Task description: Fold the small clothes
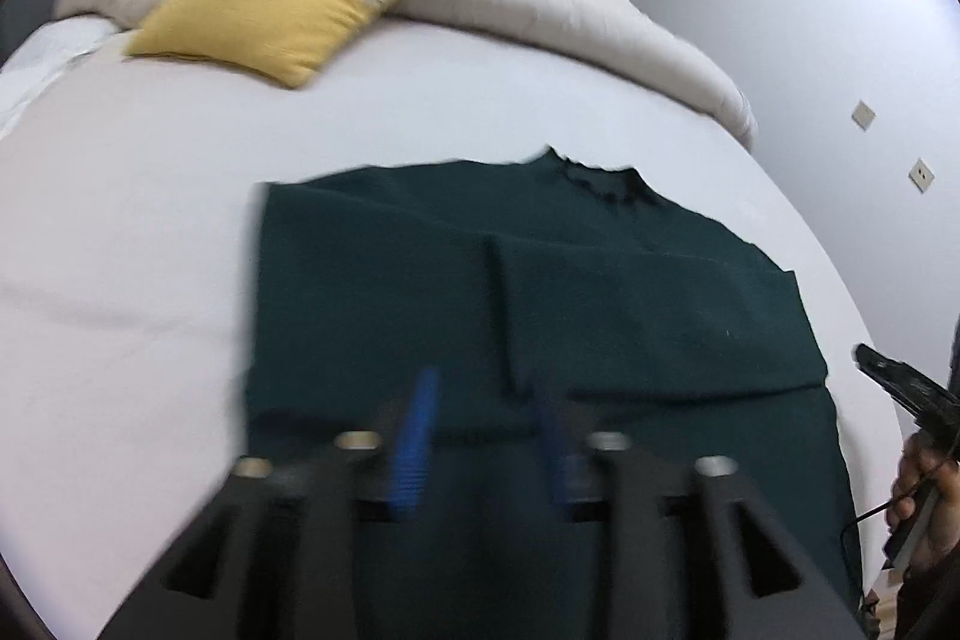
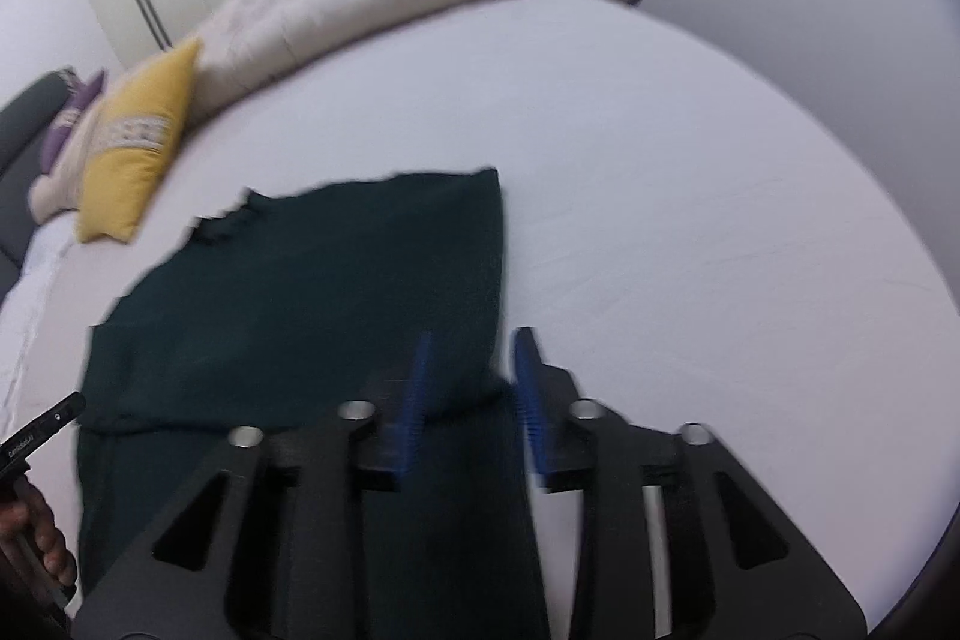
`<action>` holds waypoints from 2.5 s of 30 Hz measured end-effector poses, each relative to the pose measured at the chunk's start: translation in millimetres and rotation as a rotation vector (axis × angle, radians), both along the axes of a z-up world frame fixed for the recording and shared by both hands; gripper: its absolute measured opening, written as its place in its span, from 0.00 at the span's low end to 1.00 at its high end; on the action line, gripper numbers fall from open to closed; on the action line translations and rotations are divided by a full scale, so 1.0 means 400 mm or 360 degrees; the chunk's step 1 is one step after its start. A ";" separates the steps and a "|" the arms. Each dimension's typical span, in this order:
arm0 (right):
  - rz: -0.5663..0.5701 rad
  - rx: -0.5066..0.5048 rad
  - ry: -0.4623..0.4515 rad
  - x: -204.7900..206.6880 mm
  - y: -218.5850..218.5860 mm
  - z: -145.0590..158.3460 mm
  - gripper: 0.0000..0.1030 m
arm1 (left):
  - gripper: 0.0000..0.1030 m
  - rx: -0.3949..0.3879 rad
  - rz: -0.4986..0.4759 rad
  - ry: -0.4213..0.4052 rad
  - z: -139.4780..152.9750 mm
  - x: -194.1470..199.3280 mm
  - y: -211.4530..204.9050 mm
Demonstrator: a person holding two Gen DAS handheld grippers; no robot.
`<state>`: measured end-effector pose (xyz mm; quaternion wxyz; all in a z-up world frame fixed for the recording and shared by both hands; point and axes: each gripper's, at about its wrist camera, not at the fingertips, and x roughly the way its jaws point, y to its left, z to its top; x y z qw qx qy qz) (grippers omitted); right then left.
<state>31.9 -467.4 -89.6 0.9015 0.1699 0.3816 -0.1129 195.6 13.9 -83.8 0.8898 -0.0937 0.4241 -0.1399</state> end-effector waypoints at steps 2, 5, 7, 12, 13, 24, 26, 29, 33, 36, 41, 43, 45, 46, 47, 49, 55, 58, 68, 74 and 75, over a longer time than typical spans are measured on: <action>0.0033 0.0049 -0.0067 -0.072 0.010 0.035 0.67 | 0.67 -0.0013 0.0039 -0.0018 0.015 -0.079 0.074; 0.0152 0.0104 -0.0086 -0.190 0.042 0.053 0.67 | 0.70 -0.0052 0.0086 0.0067 -0.001 -0.201 0.174; 0.0205 0.0175 -0.0063 -0.263 0.052 0.044 0.67 | 0.70 -0.0114 0.0122 0.0127 -0.021 -0.277 0.232; 0.0224 0.0325 0.0061 -0.453 0.058 -0.032 0.67 | 0.69 -0.0246 0.0104 0.0368 -0.112 -0.437 0.295; 0.0215 0.0349 0.0079 -0.486 0.056 -0.049 0.67 | 0.69 -0.0269 0.0085 0.0402 -0.129 -0.460 0.296; 0.0106 0.0649 0.0233 -0.676 0.013 -0.171 0.67 | 0.52 -0.0338 -0.0050 0.0493 -0.148 -0.541 0.267; 0.0096 0.0677 0.0271 -0.693 0.007 -0.179 0.67 | 0.41 -0.0348 -0.0036 0.0513 -0.150 -0.537 0.269; 0.0118 0.0679 0.0342 -0.701 0.014 -0.190 0.66 | 0.20 -0.0333 -0.0025 0.0543 -0.158 -0.544 0.279; 0.0164 0.0631 0.0440 -0.697 0.039 -0.203 0.65 | 0.13 -0.0342 -0.0041 0.0563 -0.164 -0.555 0.277; 0.0182 0.0596 0.0524 -0.693 0.053 -0.215 0.64 | 0.13 -0.0342 -0.0044 0.0567 -0.161 -0.559 0.274; 0.0182 0.0562 0.0569 -0.687 0.056 -0.215 0.48 | 0.13 -0.0335 -0.0049 0.0565 -0.159 -0.558 0.271; 0.0196 0.0556 0.0584 -0.689 0.059 -0.216 0.36 | 0.11 -0.0312 -0.0064 0.0559 -0.157 -0.561 0.265; 0.0214 0.0592 0.0577 -0.693 0.058 -0.215 0.12 | 0.06 -0.0280 -0.0072 0.0551 -0.153 -0.564 0.256; 0.0228 0.0627 0.0556 -0.696 0.056 -0.210 0.06 | 0.06 -0.0274 -0.0074 0.0542 -0.150 -0.566 0.256; 0.0232 0.0636 0.0533 -0.700 0.055 -0.203 0.06 | 0.06 -0.0278 -0.0075 0.0536 -0.144 -0.567 0.256; 0.0238 0.0681 0.0462 -0.711 0.051 -0.179 0.06 | 0.06 -0.0324 -0.0072 0.0522 -0.131 -0.570 0.266; 0.0252 0.0910 0.0128 -0.723 0.006 -0.073 0.06 | 0.05 -0.0594 -0.0074 0.0444 -0.054 -0.564 0.303; 0.0257 0.1004 -0.0028 -0.715 -0.014 -0.023 0.06 | 0.05 -0.0800 -0.0065 0.0405 -0.013 -0.547 0.325; 0.0189 0.1121 -0.0282 -0.571 -0.038 0.091 0.06 | 0.05 -0.1196 0.0018 0.0320 0.075 -0.394 0.346; 0.0120 0.1132 -0.0351 -0.388 -0.085 0.136 0.06 | 0.05 -0.1276 0.0099 0.0284 0.095 -0.243 0.357; 0.0100 0.1133 -0.0355 -0.350 -0.093 0.139 0.06 | 0.05 -0.1273 0.0112 0.0279 0.096 -0.211 0.353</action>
